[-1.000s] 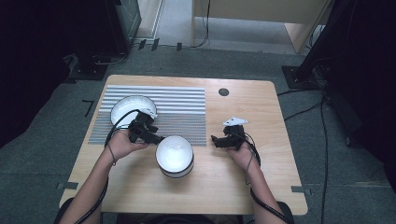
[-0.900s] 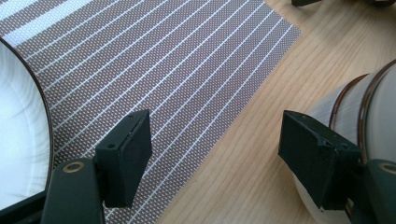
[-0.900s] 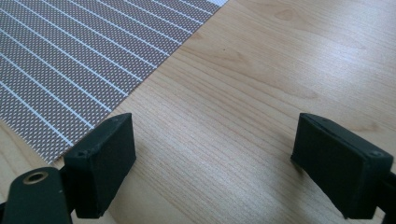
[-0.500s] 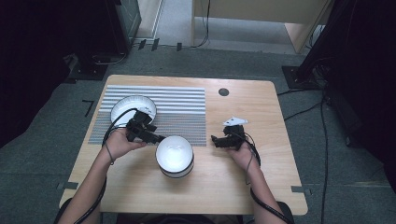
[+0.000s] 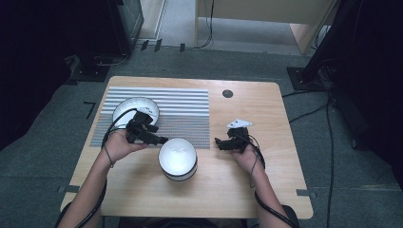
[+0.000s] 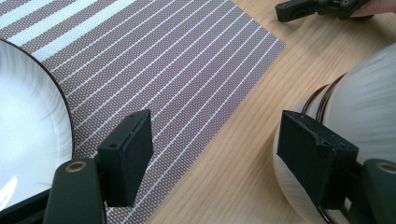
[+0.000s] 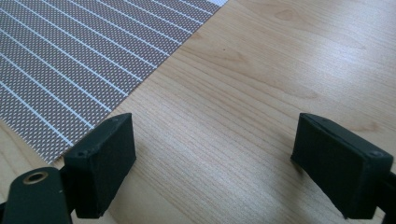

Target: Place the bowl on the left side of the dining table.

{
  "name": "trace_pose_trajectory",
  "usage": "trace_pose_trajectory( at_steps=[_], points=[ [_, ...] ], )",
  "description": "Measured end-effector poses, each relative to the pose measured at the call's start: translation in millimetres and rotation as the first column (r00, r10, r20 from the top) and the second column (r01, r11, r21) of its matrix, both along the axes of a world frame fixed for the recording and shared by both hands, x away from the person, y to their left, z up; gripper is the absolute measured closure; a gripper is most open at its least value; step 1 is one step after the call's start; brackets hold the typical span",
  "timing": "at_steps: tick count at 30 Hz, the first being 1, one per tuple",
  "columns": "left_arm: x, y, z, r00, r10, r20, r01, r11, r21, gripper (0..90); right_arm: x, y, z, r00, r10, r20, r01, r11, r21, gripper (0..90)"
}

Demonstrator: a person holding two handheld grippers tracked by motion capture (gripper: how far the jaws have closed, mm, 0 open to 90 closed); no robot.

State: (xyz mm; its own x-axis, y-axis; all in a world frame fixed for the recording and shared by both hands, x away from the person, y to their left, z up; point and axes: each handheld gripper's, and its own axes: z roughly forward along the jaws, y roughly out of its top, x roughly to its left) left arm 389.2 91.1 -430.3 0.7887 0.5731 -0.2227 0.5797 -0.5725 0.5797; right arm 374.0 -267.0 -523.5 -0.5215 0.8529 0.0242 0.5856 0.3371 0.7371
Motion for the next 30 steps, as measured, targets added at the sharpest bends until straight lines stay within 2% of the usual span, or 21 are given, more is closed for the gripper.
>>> trace_pose_trajectory(
  at_steps=[7,10,18,22,23,30],
  points=[
    [-2.2,0.0,4.1,1.0000,-0.004,0.005,0.004,1.0000,0.002,26.4,-0.1,0.0,0.0,1.0000,-0.001,-0.001,0.001,1.0000,0.000,12.5],
    [-3.0,-0.6,7.2,0.9998,0.017,-0.006,-0.017,0.9998,0.007,26.3,-0.1,0.1,0.1,1.0000,-0.002,-0.001,0.002,1.0000,0.000,12.5],
    [-5.6,-1.1,11.8,0.9999,0.012,0.002,-0.012,0.9999,0.011,26.4,-0.1,0.0,0.0,1.0000,-0.001,-0.001,0.001,1.0000,0.000,12.5],
    [-6.7,0.5,15.1,0.9998,0.008,0.015,-0.008,1.0000,-0.002,27.9,-0.1,0.0,0.0,1.0000,-0.001,-0.001,0.001,1.0000,0.000,12.5],
    [-7.4,1.3,16.3,0.9998,0.007,0.021,-0.006,0.9998,-0.016,32.1,-0.1,0.1,0.0,1.0000,-0.001,-0.001,0.001,1.0000,0.000,12.5],
    [-10.9,0.8,21.4,0.9988,-0.008,0.049,0.009,0.9997,-0.024,33.5,-0.1,0.1,0.0,1.0000,-0.001,-0.001,0.001,1.0000,0.000,12.5]
  ],
)
